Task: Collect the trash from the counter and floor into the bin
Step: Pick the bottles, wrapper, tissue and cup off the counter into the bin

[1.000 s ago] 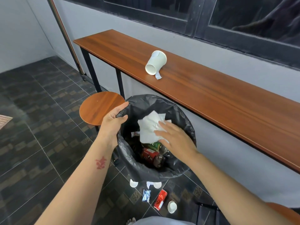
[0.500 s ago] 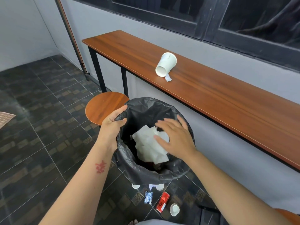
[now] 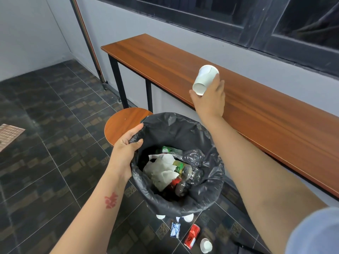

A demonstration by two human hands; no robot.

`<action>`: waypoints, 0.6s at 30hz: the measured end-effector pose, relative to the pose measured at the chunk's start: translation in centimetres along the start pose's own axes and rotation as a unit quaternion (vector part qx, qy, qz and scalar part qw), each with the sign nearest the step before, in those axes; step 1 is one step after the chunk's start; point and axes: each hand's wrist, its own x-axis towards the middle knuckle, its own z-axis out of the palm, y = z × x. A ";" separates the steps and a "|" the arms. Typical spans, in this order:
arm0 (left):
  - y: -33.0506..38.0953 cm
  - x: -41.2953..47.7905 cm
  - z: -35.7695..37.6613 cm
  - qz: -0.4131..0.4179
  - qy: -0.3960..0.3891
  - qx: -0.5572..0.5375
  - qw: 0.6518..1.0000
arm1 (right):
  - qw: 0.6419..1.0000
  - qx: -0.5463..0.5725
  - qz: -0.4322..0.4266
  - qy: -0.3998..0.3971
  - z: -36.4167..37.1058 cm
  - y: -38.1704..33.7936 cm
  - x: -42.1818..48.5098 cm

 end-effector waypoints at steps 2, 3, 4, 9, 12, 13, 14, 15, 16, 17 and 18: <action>0.2 0.5 0.0 -0.008 0.001 -0.013 1.000 | 0.998 0.008 0.057 -0.013 1.1 -0.2 1.3; 0.2 0.7 -0.1 -0.007 -0.001 -0.011 1.000 | 0.997 0.007 0.081 -0.012 1.6 -0.3 1.8; 0.2 1.0 -0.1 -0.005 -0.004 -0.006 1.000 | 0.995 0.008 0.100 -0.009 2.1 -0.2 2.1; 0.2 1.8 -0.3 -0.003 -0.006 0.007 1.000 | 0.991 0.040 0.125 0.012 3.0 0.1 2.8; 0.4 2.0 -0.4 -0.004 -0.006 0.009 1.000 | 0.990 0.039 0.133 0.025 3.1 0.0 3.1; 0.3 2.1 -0.5 -0.004 -0.005 0.014 1.000 | 0.990 0.036 0.135 0.023 3.0 -0.2 3.2; 0.3 2.1 -0.5 -0.002 -0.007 0.018 1.000 | 0.990 0.033 0.137 0.019 2.9 -0.5 3.4; 0.1 2.2 -0.6 0.000 -0.009 0.020 1.000 | 0.989 0.033 0.142 0.015 2.9 -0.8 3.6; 0.0 2.3 -0.6 0.002 -0.011 0.019 1.000 | 0.988 0.035 0.147 0.013 2.8 -1.3 3.9; 0.0 2.4 -0.7 0.000 -0.010 0.019 1.000 | 0.987 0.037 0.154 0.010 2.9 -1.7 4.3; -0.1 2.5 -0.7 -0.003 -0.007 0.018 1.000 | 0.986 0.037 0.161 0.007 3.0 -1.9 4.6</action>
